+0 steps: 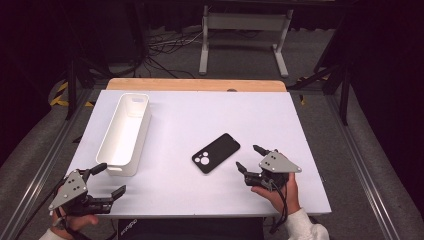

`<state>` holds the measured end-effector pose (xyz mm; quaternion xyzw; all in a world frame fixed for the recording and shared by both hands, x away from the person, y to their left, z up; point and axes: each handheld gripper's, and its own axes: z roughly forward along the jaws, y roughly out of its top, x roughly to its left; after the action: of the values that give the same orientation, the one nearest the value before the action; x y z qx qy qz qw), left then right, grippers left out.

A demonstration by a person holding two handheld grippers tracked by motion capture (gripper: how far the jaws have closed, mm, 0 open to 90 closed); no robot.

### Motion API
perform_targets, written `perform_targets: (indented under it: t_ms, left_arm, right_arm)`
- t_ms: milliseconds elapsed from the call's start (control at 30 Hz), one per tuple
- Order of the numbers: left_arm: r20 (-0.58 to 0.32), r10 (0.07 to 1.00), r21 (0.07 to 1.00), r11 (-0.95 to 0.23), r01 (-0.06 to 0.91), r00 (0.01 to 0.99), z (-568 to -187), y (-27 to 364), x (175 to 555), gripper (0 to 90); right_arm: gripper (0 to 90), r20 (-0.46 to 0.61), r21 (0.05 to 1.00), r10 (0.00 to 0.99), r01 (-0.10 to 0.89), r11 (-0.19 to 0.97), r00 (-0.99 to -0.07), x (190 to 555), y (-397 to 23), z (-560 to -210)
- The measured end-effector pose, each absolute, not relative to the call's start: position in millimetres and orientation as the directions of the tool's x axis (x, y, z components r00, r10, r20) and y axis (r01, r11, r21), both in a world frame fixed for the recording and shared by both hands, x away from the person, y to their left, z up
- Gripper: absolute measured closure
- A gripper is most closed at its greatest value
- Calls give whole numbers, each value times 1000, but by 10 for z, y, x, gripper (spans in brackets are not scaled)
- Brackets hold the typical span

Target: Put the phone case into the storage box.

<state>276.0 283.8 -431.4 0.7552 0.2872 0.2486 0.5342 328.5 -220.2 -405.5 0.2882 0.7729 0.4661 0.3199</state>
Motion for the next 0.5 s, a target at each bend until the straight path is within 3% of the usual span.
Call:
perform_targets:
  t_ms: [333, 500]
  left_arm:
    - [87, 687, 951, -273, 146, 722, -4298, 2741, 2839, 124]
    - [85, 667, 952, -274, 137, 740, -4299, 2693, 2856, 145]
  right_arm:
    - [274, -230, 907, 742, 138, 398, -629, 3353, -2170, -4031]
    - [399, -229, 904, 741, 144, 402, -631, 3432, -2162, -3989]
